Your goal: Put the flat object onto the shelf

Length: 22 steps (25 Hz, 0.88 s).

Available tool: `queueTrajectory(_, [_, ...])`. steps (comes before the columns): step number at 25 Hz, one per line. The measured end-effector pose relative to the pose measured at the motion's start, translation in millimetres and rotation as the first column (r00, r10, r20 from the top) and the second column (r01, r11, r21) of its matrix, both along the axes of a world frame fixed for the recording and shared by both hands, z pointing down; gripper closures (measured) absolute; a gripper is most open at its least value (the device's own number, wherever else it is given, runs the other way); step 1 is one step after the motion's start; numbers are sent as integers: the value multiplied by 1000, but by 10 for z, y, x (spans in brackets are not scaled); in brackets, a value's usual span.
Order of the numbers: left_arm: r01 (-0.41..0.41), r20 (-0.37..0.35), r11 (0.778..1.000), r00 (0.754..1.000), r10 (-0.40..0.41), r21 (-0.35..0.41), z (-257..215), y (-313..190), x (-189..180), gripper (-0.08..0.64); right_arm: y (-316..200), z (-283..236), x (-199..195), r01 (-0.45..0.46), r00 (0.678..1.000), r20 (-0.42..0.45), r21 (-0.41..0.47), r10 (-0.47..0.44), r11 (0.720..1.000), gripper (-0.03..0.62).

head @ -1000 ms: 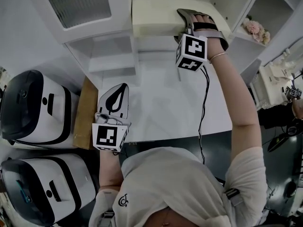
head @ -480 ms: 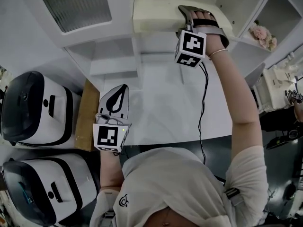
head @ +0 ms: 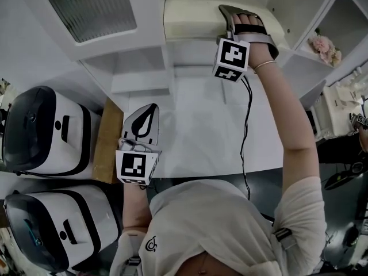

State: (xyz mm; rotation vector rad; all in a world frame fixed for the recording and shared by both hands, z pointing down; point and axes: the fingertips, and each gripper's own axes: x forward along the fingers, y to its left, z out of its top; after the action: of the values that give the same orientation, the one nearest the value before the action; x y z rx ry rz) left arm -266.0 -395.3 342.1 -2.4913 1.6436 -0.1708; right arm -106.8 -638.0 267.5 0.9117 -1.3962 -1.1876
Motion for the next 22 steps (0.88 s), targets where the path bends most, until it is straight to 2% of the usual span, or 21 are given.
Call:
queueTrajectory(3, [5, 5, 1000, 1000, -5, 0, 8, 9, 4, 546, -21, -48, -6, 5, 1000, -2, 44, -5, 999, 94])
queueTrajectory(8, [-11, 44, 1000, 999, 11, -4, 22, 36, 62, 546, 109, -87, 7, 15, 1000, 4, 33, -15, 999, 89])
queueTrajectory(13, [-36, 68, 999, 997, 36, 6, -10, 58, 181, 546, 309, -218, 34, 25, 1000, 0, 79, -25, 997, 80])
queueTrajectory(17, [-60, 80, 998, 995, 58, 19, -44, 125, 290, 546, 566, -239, 96, 29, 998, 45, 80, -33, 996, 81])
queueTrajectory(20, [-59, 71, 998, 996, 56, 32, -80, 179, 307, 546, 792, -258, 134, 42, 990, 132, 93, -55, 995, 87])
queueTrajectory(22, [-62, 66, 997, 996, 59, 37, -92, 217, 321, 546, 952, -279, 184, 40, 980, 190, 119, -62, 992, 125])
